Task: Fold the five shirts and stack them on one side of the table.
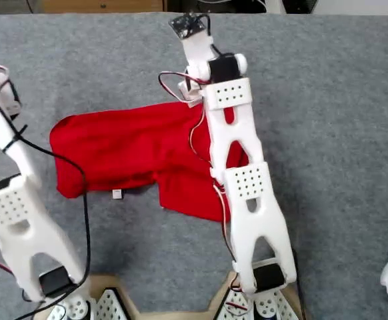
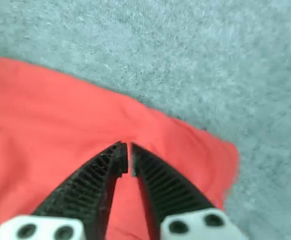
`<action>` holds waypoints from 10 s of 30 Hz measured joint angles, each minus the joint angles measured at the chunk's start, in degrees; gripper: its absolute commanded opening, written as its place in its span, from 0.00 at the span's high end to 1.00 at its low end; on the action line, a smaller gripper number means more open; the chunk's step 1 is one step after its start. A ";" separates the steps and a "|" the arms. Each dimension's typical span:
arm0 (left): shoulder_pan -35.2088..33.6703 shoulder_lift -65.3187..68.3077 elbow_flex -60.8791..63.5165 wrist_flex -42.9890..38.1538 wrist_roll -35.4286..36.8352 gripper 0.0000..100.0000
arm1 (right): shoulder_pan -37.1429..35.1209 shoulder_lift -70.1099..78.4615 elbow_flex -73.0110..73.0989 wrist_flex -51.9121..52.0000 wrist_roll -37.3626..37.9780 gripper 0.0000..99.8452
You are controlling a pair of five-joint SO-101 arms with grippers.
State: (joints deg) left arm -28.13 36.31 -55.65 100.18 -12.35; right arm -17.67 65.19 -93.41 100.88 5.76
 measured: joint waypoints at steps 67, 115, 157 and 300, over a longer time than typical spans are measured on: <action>10.02 -72.18 98.73 -22.15 -4.92 0.98 | -7.82 -24.18 58.20 0.18 6.51 0.99; 10.02 -72.18 98.73 -22.15 -4.92 0.98 | -16.09 -53.01 98.37 -8.88 2.73 0.99; 10.02 -72.18 98.73 -21.45 -4.92 0.98 | -18.73 -43.16 98.37 -9.85 4.31 0.99; 8.97 20.75 -3.16 -10.81 -1.58 0.98 | 10.11 17.76 -0.70 -4.31 7.12 0.99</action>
State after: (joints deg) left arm -19.16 57.05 -58.81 89.36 -13.93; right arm -7.56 82.95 -94.11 96.57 12.88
